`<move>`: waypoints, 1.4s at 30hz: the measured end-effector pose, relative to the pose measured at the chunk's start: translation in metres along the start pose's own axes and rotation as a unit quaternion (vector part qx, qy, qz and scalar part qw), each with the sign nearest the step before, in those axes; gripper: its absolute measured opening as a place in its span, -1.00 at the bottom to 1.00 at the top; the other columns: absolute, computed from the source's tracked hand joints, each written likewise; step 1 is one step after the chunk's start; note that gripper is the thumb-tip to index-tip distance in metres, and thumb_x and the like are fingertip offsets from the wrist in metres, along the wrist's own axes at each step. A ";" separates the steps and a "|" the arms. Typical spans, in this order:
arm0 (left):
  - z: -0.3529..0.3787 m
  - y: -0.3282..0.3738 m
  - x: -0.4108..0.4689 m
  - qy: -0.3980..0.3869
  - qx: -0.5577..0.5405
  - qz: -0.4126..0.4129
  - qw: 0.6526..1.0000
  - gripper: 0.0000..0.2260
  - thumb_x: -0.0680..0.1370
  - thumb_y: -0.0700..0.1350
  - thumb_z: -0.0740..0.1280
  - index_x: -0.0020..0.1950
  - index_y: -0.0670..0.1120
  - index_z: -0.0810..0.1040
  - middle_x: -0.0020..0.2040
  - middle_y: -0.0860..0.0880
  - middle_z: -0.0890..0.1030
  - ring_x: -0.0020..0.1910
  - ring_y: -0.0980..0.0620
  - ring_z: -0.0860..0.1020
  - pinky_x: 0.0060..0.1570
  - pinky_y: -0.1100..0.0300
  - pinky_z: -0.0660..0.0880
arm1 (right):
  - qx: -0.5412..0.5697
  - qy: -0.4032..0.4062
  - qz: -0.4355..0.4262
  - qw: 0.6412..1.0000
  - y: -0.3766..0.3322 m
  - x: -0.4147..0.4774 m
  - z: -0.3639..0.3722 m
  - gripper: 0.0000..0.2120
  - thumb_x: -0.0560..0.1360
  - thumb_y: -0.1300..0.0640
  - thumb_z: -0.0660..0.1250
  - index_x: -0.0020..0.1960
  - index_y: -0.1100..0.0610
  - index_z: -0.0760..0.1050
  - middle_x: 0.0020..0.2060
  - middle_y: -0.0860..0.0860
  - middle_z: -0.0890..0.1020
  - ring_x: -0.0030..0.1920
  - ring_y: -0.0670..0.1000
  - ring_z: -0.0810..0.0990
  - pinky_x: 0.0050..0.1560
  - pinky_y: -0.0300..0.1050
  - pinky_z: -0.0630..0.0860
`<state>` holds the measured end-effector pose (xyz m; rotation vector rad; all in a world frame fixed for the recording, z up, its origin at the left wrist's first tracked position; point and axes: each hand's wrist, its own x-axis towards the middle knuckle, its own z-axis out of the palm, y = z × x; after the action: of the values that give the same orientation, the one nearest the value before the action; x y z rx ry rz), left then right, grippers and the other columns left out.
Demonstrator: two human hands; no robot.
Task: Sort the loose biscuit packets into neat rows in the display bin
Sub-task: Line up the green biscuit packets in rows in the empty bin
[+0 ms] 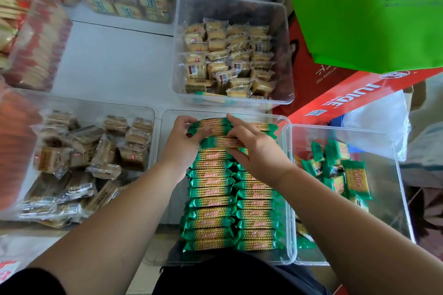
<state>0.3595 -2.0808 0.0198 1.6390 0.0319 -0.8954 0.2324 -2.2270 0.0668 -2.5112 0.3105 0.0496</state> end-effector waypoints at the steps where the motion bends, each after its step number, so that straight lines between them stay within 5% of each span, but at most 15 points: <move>1: -0.001 -0.001 -0.001 0.011 -0.011 0.004 1.000 -0.78 0.61 -0.09 0.41 0.17 0.03 0.42 0.12 -0.01 0.63 -0.12 0.01 0.71 -0.26 0.18 0.62 | 0.006 -0.022 0.004 1.000 -0.001 0.002 0.000 -0.69 0.55 0.14 0.42 0.27 0.13 0.49 0.52 -0.05 0.37 0.24 0.15 0.60 0.22 0.09 0.56; 4: -0.005 -0.003 -0.003 0.051 -0.041 0.009 0.998 -0.75 0.58 -0.17 0.44 0.18 0.03 0.47 0.11 0.00 0.63 -0.02 -0.01 0.69 -0.17 0.12 0.66 | 0.023 -0.088 0.024 0.996 -0.006 0.014 -0.004 -0.37 0.59 0.10 0.37 0.58 0.02 0.19 0.35 -0.08 0.51 0.21 0.08 0.57 0.27 0.05 0.50; 6: -0.003 -0.003 -0.005 0.069 -0.051 0.010 0.996 -0.73 0.57 -0.17 0.46 0.21 0.02 0.49 0.10 -0.01 0.64 -0.02 -0.01 0.69 -0.16 0.09 0.66 | 0.022 -0.117 0.036 0.992 -0.008 0.020 -0.006 -0.29 0.61 0.07 0.35 0.63 -0.03 0.06 0.28 -0.10 0.54 0.20 0.04 0.55 0.28 -0.01 0.47; 9: 0.003 -0.002 -0.004 0.087 -0.034 0.019 0.995 -0.74 0.55 -0.10 0.48 0.19 0.04 0.51 0.06 -0.05 0.66 -0.06 -0.06 0.71 -0.18 -0.01 0.68 | 0.013 -0.097 0.034 0.995 -0.006 0.018 -0.010 -0.41 0.60 0.10 0.36 0.56 0.03 0.23 0.36 -0.08 0.49 0.21 0.05 0.55 0.27 0.00 0.48; 11: 0.005 -0.003 -0.003 0.089 -0.019 0.030 0.995 -0.75 0.54 -0.04 0.50 0.14 0.08 0.50 0.07 -0.09 0.67 -0.03 -0.12 0.71 -0.12 -0.12 0.68 | 0.002 -0.048 0.033 0.998 -0.003 0.013 -0.010 -0.65 0.57 0.12 0.38 0.33 0.09 0.44 0.43 -0.06 0.44 0.18 0.08 0.57 0.19 0.02 0.53; 14: 0.002 -0.003 -0.002 0.071 0.009 0.035 0.997 -0.70 0.48 0.15 0.51 0.11 0.18 0.48 0.11 -0.08 0.66 0.04 -0.12 0.69 -0.01 -0.22 0.66 | -0.015 -0.030 0.071 0.997 0.003 0.005 -0.010 -0.76 0.57 0.09 0.38 0.21 0.09 0.45 0.18 -0.02 0.56 0.01 0.11 0.58 -0.07 -0.09 0.44; 17: -0.001 -0.002 -0.003 0.041 0.039 0.027 0.998 -0.52 0.31 0.28 0.56 0.09 0.21 0.44 0.15 -0.05 0.62 0.07 -0.09 0.67 0.02 -0.19 0.65 | -0.039 -0.063 0.092 0.993 0.003 0.000 -0.012 -0.77 0.60 0.04 0.33 0.21 0.06 0.40 0.11 0.00 0.60 0.01 0.12 0.57 -0.10 -0.11 0.35; 21: 0.006 -0.001 -0.002 0.043 0.036 0.019 0.998 -0.51 0.39 0.09 0.61 0.12 0.10 0.37 0.08 -0.03 0.62 0.02 -0.09 0.67 -0.01 -0.16 0.66 | -0.074 -0.112 0.095 0.986 0.000 -0.003 -0.019 -0.72 0.62 0.00 0.30 0.27 0.07 0.39 0.18 0.03 0.60 0.10 0.13 0.55 0.06 -0.03 0.42; 27: -0.002 -0.001 -0.009 0.008 0.053 0.041 0.998 -0.45 0.26 0.28 0.58 0.13 0.17 0.45 0.09 0.02 0.65 0.04 -0.05 0.68 0.02 -0.21 0.65 | -0.113 -0.087 0.034 0.989 0.010 -0.014 -0.020 -0.70 0.56 0.01 0.37 0.23 0.10 0.47 0.31 0.02 0.53 0.26 0.14 0.50 0.27 0.09 0.45; 29: -0.002 -0.003 -0.010 0.000 0.057 0.047 0.997 -0.46 0.28 0.33 0.54 0.16 0.19 0.48 0.10 0.02 0.66 0.04 -0.05 0.68 0.04 -0.22 0.64 | -0.153 -0.041 0.012 0.987 0.010 -0.012 -0.023 -0.70 0.53 -0.03 0.39 0.20 0.08 0.51 0.34 0.01 0.53 0.31 0.15 0.46 0.31 0.17 0.40; 32: 0.001 -0.003 -0.008 0.003 0.068 0.061 0.996 -0.43 0.24 0.42 0.54 0.11 0.19 0.50 0.14 -0.08 0.60 0.07 -0.11 0.65 0.03 -0.27 0.62 | -0.152 -0.080 0.036 0.984 0.009 -0.006 -0.028 -0.67 0.59 -0.08 0.32 0.28 0.04 0.46 0.51 -0.01 0.37 0.44 0.13 0.37 0.43 0.14 0.25; 35: 0.001 -0.003 -0.009 0.009 0.098 0.083 0.992 -0.48 0.24 0.32 0.58 0.06 0.19 0.48 0.12 -0.05 0.59 0.06 -0.05 0.64 0.02 -0.21 0.63 | -0.114 -0.147 0.045 0.982 0.012 -0.005 -0.032 -0.61 0.63 -0.06 0.27 0.40 0.06 0.36 0.59 -0.06 0.21 0.51 0.09 0.30 0.46 0.03 0.26; 42: -0.004 -0.006 -0.012 0.061 0.079 0.089 0.991 -0.62 0.39 0.04 0.58 0.09 0.09 0.49 0.03 0.05 0.67 -0.02 0.06 0.68 -0.07 -0.11 0.68 | -0.111 -0.163 -0.002 0.980 0.007 -0.004 -0.025 -0.48 0.63 -0.09 0.26 0.52 0.04 0.27 0.56 -0.13 0.26 0.51 0.04 0.30 0.53 0.08 0.20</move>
<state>0.3500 -2.0704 0.0212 1.8123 -0.1021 -0.6744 0.2263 -2.2460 0.0844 -2.6672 0.1711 0.5145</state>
